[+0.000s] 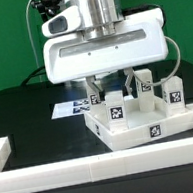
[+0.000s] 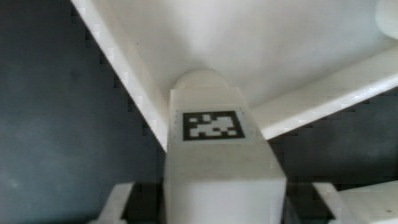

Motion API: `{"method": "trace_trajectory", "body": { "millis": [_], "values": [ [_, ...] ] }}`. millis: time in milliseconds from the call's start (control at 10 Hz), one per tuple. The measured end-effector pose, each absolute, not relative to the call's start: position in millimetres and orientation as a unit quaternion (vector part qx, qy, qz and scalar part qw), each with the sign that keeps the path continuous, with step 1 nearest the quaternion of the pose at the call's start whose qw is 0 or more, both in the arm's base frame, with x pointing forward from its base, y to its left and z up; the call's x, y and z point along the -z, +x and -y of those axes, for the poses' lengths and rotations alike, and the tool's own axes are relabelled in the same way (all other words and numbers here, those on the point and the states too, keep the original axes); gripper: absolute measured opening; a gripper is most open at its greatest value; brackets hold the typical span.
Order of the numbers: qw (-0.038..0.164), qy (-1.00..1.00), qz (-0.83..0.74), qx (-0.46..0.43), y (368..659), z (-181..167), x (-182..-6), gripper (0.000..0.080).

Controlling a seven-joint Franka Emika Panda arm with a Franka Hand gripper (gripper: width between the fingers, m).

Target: Assemble square table

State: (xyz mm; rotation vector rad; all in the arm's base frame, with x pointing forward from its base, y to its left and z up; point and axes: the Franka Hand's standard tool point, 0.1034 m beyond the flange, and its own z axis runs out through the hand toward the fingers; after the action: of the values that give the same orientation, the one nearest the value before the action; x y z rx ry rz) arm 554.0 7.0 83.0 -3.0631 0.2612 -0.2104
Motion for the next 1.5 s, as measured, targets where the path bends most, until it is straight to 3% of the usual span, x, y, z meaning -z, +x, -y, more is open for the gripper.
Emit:
{"method": "trace_trajectory", "body": {
  "millis": [300,1000,1500],
  "values": [
    [0.032,-0.991,-0.109,0.068,553.9,-6.8,-82.9,0.0288],
    [0.073,-0.829,-0.550,0.064,553.8,-4.3,-83.1,0.0292],
    [0.084,-0.700,-0.708,0.044,558.1,-6.2,-82.9,0.0295]
  ]
}}
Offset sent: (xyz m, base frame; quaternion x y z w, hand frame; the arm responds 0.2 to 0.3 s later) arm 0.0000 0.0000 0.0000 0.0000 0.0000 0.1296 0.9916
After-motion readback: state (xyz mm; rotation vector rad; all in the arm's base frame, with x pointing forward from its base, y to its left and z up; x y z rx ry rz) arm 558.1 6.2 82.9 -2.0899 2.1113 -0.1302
